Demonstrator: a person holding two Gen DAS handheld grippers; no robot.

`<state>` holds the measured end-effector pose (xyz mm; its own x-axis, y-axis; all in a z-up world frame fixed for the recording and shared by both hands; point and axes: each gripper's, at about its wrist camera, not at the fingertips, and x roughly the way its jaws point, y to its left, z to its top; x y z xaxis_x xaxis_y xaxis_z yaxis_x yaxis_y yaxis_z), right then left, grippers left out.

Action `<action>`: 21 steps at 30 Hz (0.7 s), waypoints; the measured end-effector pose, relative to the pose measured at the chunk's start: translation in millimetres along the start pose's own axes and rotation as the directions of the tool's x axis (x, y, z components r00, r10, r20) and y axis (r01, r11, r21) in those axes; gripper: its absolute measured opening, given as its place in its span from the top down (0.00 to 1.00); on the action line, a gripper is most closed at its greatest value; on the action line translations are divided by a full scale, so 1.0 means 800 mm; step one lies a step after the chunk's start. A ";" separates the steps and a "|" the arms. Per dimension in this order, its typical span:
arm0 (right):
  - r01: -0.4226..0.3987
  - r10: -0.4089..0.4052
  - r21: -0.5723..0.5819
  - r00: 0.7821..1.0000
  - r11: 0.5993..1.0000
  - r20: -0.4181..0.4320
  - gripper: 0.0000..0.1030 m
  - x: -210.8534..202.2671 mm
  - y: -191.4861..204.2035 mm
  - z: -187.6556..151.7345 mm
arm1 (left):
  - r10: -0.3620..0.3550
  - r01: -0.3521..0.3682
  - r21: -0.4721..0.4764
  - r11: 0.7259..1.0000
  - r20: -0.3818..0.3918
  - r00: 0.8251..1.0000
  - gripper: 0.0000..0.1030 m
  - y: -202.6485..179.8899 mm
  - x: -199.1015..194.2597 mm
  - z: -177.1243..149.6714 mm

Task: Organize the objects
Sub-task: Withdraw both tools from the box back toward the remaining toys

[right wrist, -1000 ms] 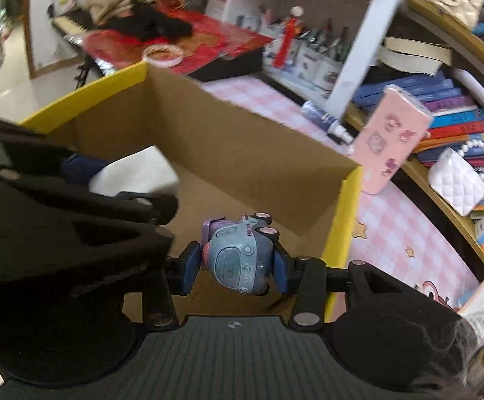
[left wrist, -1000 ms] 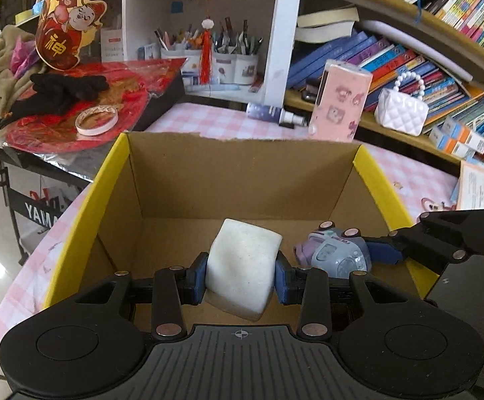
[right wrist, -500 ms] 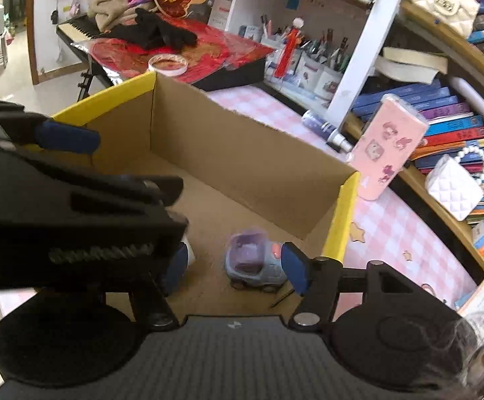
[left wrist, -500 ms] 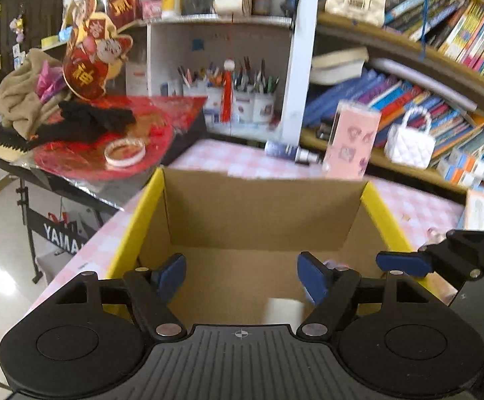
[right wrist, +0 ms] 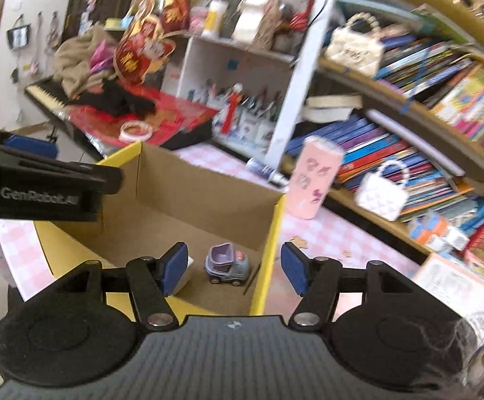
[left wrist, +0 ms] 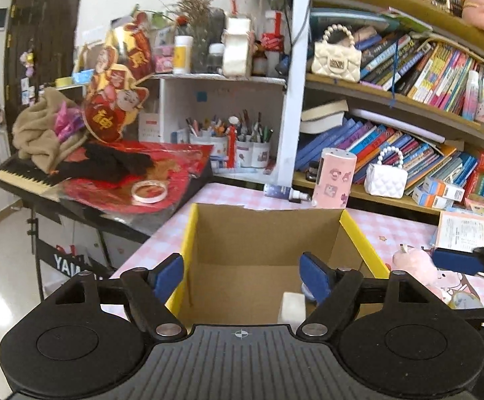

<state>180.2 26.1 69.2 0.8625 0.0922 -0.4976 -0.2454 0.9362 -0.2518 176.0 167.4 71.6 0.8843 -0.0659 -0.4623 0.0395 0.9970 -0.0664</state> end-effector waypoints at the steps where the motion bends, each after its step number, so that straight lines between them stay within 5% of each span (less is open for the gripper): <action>1: 0.016 -0.016 0.002 1.000 1.000 0.012 0.42 -0.011 0.004 -0.004 | 0.004 -0.004 -0.010 1.000 0.003 1.000 0.21 0.004 -0.009 -0.005; 5: 0.053 -0.053 0.037 0.999 0.998 0.007 0.41 -0.048 0.019 -0.030 | -0.010 0.009 -0.016 1.000 -0.023 1.000 0.21 0.015 -0.037 -0.031; 13: 0.117 -0.094 0.174 0.987 0.978 -0.132 0.41 -0.088 0.051 -0.082 | -0.005 0.007 0.025 1.000 -0.112 0.994 0.21 0.023 -0.072 -0.085; 21: 0.231 -0.192 0.239 0.966 0.943 -0.175 0.40 -0.134 0.072 -0.132 | 0.002 0.005 0.063 0.998 -0.115 0.993 0.18 0.001 -0.105 -0.125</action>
<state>26.9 34.2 20.8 0.8028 -0.1499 -0.5771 0.0736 0.9854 -0.1535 54.8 169.4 21.8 0.8249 -0.0682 -0.5611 0.0735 0.9972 -0.0131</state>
